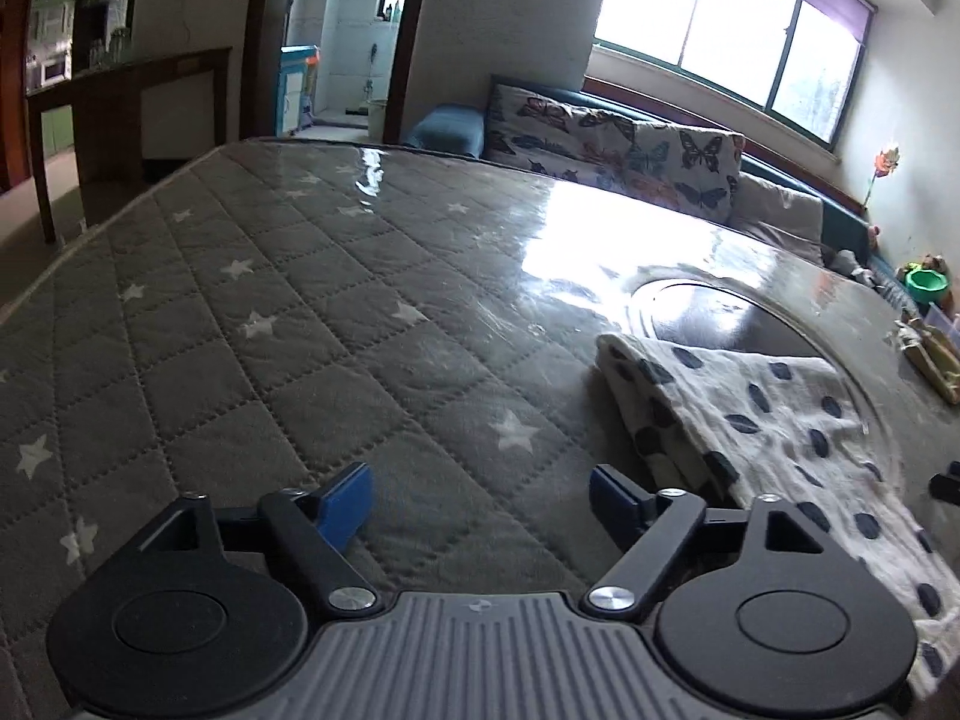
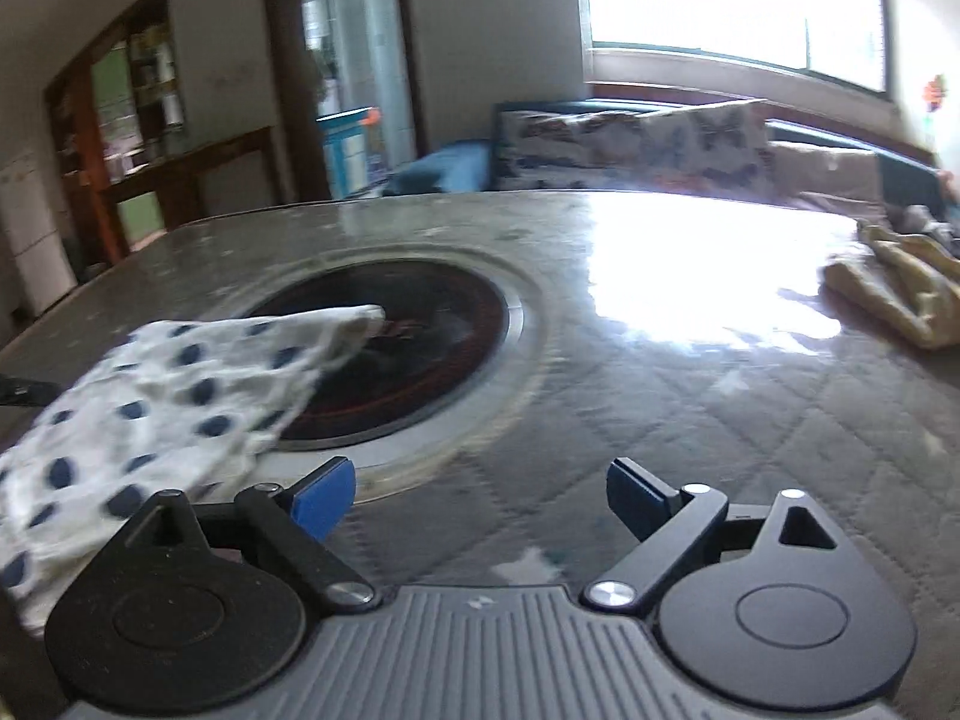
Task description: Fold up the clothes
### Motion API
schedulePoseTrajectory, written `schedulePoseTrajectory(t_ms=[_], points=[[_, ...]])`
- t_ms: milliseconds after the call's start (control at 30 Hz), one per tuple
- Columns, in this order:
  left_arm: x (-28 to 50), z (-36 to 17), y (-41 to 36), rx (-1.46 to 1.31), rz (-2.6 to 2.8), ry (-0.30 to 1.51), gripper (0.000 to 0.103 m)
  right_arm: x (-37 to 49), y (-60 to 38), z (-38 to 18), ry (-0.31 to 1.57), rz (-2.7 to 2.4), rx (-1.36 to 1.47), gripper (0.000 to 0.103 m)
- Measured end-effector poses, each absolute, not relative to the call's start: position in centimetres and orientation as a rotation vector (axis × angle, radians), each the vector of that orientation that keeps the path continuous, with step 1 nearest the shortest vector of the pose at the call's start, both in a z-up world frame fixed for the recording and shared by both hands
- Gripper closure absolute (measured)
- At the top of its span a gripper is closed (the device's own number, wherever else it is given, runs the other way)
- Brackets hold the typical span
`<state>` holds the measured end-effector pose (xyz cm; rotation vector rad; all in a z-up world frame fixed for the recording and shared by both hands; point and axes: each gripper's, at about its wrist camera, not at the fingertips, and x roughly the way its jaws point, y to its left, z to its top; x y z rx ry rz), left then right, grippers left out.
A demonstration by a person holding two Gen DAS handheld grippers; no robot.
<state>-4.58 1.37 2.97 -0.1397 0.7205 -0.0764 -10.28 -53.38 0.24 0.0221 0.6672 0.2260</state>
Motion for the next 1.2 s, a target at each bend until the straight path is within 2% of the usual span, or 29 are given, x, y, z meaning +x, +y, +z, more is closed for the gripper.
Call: schedulePoseTrajectory(t_ms=[100,267,1200], points=[[-4.0,2.7,1.6,-0.119,-0.028,0.712,0.008,-9.7,-53.9,-0.1,0.658,0.174,0.001,0.003],[-3.2,2.0,1.9,-0.088,0.026,0.699,0.0,-8.8,-54.5,-0.8,0.669,0.123,0.014,0.0],[-1.7,0.7,1.2,-0.023,0.069,0.687,0.0,-7.4,-54.8,-1.4,0.72,0.052,0.014,0.0]])
